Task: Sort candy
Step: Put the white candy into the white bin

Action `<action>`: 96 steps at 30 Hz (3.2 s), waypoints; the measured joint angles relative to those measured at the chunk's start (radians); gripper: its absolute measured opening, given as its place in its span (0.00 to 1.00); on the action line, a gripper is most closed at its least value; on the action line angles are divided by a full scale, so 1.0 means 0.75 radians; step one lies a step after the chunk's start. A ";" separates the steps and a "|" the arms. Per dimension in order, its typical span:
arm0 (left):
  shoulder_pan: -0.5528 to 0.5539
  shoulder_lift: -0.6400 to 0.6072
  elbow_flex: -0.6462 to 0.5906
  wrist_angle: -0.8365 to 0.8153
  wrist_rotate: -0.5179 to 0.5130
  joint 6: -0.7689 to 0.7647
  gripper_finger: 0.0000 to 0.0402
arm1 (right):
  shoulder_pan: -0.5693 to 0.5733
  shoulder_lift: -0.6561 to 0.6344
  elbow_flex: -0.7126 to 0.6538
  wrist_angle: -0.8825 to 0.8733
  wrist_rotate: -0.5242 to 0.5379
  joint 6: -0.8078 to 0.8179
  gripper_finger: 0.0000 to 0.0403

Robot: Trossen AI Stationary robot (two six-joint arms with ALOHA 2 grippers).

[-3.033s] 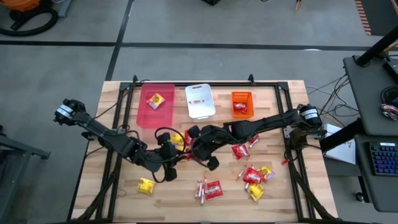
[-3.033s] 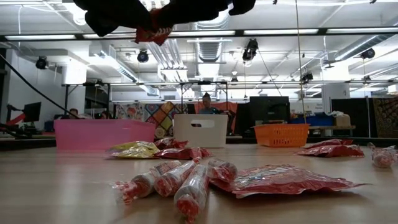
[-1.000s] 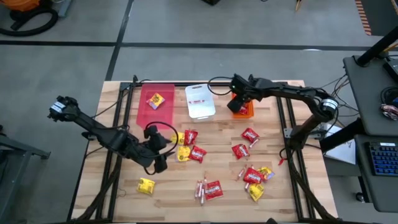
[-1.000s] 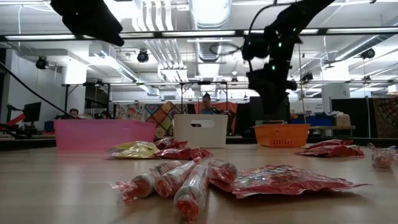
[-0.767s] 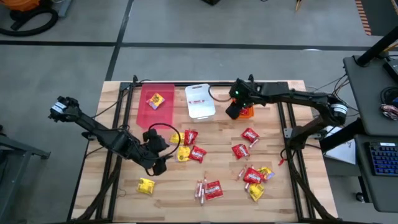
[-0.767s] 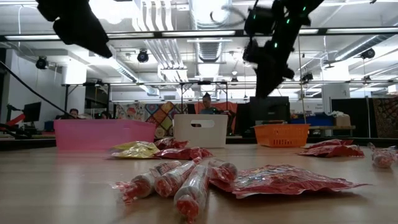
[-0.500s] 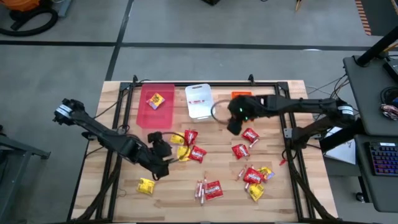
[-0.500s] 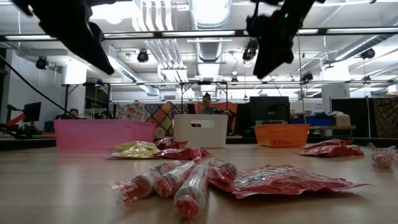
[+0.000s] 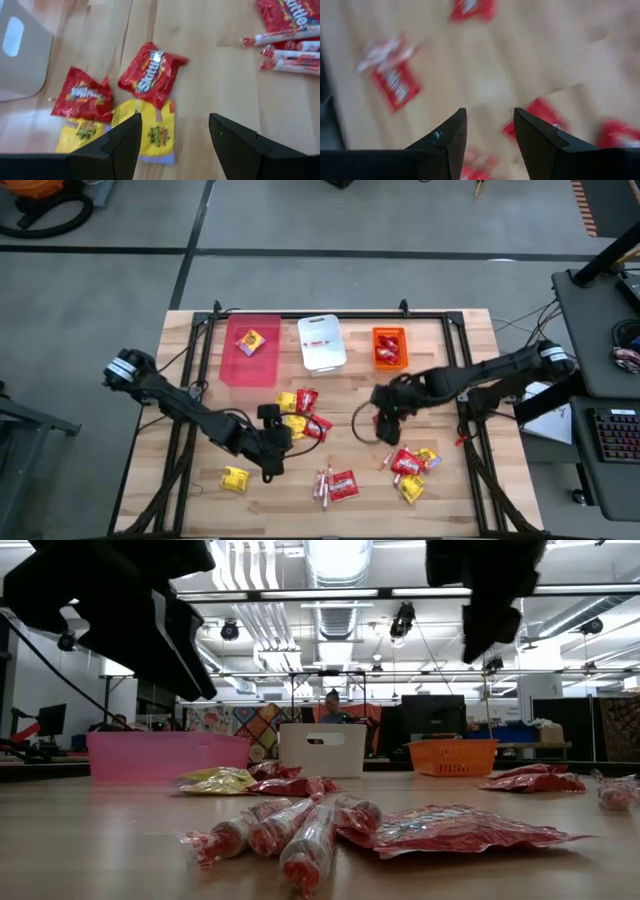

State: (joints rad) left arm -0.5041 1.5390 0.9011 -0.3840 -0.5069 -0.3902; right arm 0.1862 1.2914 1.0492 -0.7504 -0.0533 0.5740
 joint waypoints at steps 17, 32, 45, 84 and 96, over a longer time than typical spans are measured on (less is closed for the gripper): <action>-0.016 -0.034 0.000 0.003 0.002 -0.085 0.53 | 0.311 0.387 -0.013 -0.078 -0.034 -0.330 0.32; -0.057 -0.416 0.000 -0.007 -0.066 0.056 0.53 | 0.310 0.518 -0.011 0.007 -0.033 -0.453 0.38; -0.057 -0.506 0.000 -0.010 -0.149 0.086 0.53 | 0.245 0.592 -0.009 0.122 -0.023 -0.528 0.17; -0.060 -0.454 0.000 -0.556 -0.147 -0.435 0.53 | -0.748 0.544 0.385 0.831 -0.043 -1.270 0.12; -0.060 -0.454 0.000 -0.558 -0.149 -0.438 0.53 | -0.851 0.747 0.384 0.945 -0.120 -1.199 0.18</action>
State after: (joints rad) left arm -0.5491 1.1988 0.9012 -0.8024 -0.6185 -0.7185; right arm -0.4520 1.8516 1.3369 -0.0420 -0.1435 -0.3250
